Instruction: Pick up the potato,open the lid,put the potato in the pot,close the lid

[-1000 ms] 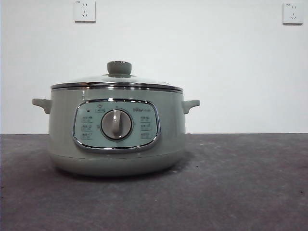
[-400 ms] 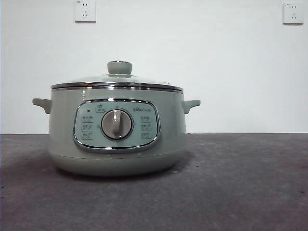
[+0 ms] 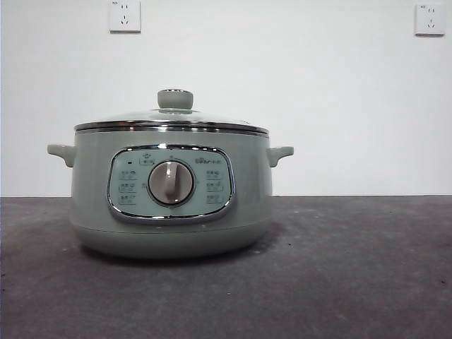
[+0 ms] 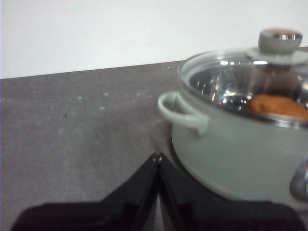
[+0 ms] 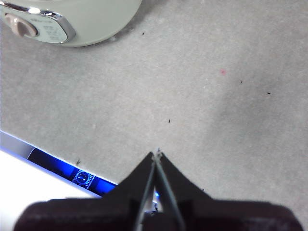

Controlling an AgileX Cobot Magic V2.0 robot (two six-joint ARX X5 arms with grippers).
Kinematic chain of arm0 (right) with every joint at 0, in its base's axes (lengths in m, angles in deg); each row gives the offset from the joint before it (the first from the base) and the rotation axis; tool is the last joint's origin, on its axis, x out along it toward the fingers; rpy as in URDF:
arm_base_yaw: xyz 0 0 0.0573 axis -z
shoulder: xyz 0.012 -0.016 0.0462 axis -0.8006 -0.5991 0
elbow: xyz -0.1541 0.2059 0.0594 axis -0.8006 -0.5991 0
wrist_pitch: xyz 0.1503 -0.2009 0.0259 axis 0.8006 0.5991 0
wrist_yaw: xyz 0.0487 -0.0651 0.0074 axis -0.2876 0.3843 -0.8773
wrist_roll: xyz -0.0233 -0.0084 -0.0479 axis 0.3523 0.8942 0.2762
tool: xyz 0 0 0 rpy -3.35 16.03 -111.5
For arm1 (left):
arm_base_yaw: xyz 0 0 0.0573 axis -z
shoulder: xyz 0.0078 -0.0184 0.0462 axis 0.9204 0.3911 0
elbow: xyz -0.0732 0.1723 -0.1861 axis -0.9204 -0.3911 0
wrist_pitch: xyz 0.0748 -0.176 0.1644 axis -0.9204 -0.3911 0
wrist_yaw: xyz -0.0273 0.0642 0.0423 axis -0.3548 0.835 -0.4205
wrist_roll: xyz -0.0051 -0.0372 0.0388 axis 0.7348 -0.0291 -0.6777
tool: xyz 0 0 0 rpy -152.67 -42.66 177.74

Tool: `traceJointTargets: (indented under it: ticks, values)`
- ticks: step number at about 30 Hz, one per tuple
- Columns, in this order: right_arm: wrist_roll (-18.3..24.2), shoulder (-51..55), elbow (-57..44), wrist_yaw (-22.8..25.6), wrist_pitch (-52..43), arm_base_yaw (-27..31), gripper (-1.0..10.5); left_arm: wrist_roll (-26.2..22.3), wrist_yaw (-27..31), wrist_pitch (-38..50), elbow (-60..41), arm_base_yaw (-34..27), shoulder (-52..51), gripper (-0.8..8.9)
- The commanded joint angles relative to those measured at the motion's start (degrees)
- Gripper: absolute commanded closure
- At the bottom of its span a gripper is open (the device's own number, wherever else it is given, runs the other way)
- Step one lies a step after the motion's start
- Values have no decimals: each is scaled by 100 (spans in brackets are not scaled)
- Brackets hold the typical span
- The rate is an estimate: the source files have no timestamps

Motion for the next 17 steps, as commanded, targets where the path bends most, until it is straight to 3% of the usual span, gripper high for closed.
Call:
traceJointTargets:
  ticks: [1, 5, 8, 11, 17]
  values:
    - [-37, -9, -63, 28, 125, -7, 946, 168, -2, 72, -407, -15, -444, 816]
    - [-37, -11, -63, 26, 125, -7, 946, 470, 142, -461, -560, -24, -999, 816]
    - [-37, -17, -63, 26, 125, -7, 946, 474, 557, -798, -560, -35, -1244, 816]
    - [-37, -15, -63, 28, 122, -7, 946, 431, 846, -833, -560, -61, -1237, 816]
    - [-37, -20, -63, 26, 122, -7, 946, 413, 870, -804, -560, -66, -1228, 816]
